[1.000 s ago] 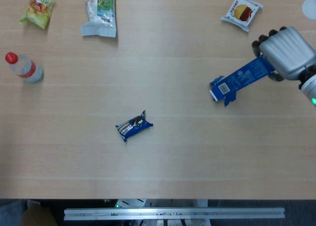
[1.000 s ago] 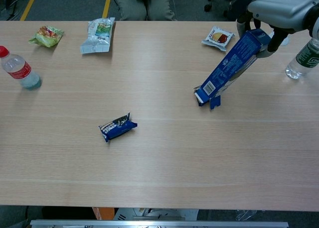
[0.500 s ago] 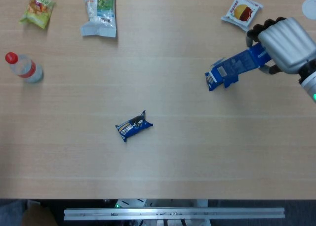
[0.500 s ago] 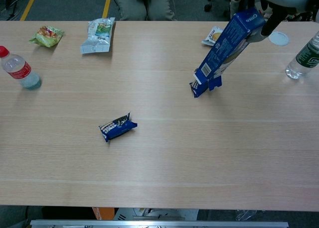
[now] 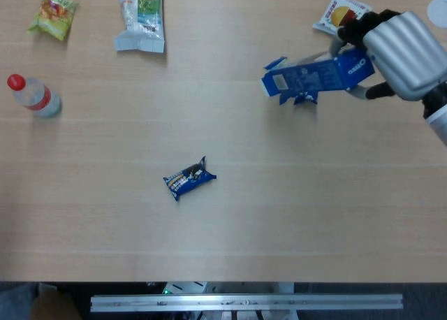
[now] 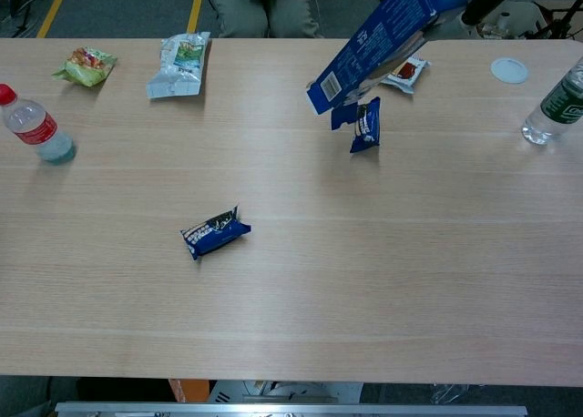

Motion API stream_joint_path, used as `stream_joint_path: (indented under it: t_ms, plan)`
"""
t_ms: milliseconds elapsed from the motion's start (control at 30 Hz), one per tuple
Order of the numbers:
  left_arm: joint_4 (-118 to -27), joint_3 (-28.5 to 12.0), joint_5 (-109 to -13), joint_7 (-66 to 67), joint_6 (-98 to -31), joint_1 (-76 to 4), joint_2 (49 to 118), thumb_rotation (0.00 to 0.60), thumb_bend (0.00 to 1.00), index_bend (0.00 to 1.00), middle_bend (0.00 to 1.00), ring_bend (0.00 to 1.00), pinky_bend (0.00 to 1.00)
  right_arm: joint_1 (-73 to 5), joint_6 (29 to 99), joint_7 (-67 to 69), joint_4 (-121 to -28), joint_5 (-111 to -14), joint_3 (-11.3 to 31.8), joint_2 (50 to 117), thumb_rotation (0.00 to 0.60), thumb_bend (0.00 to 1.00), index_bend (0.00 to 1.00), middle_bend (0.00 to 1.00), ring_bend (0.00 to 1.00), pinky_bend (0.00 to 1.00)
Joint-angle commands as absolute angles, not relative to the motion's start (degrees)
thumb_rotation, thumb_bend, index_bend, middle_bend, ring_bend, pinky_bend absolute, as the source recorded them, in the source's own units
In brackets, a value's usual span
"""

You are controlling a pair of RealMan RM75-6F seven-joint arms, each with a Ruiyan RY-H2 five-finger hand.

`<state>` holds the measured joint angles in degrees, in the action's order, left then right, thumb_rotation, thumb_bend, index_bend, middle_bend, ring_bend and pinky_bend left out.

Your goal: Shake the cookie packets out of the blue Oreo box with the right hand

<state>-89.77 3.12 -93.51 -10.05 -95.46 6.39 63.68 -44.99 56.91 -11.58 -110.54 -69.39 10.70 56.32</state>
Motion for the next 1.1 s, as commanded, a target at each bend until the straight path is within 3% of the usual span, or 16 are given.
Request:
stream_joint_path:
  t_ms: [33, 567, 1100]
  plan:
    - [-89.8, 3.2, -93.6, -10.0, -95.5, 6.4, 63.7, 0.600, 0.26, 0.16, 0.13, 0.10, 0.07, -45.1, 56.9, -11.9, -109.9, -70.9, 10.3, 59.6, 0.600, 0.11, 0.43, 0.44, 0.41, 0.47]
    - [-89.6, 3.3, -93.3, -10.4, -95.7, 6.7, 63.5, 0.600, 0.26, 0.16, 0.13, 0.10, 0.07, -47.8, 62.4, -26.5, -105.2, -69.7, 10.0, 82.7, 0.600, 0.10, 0.43, 0.45, 0.41, 0.47]
    - [-88.5, 3.4, -93.3, -11.2, -95.3, 6.7, 64.2, 0.600, 0.26, 0.16, 0.13, 0.10, 0.07, -44.9, 61.5, -27.7, -102.2, -71.1, 4.7, 84.2, 0.600, 0.09, 0.43, 0.44, 0.38, 0.46]
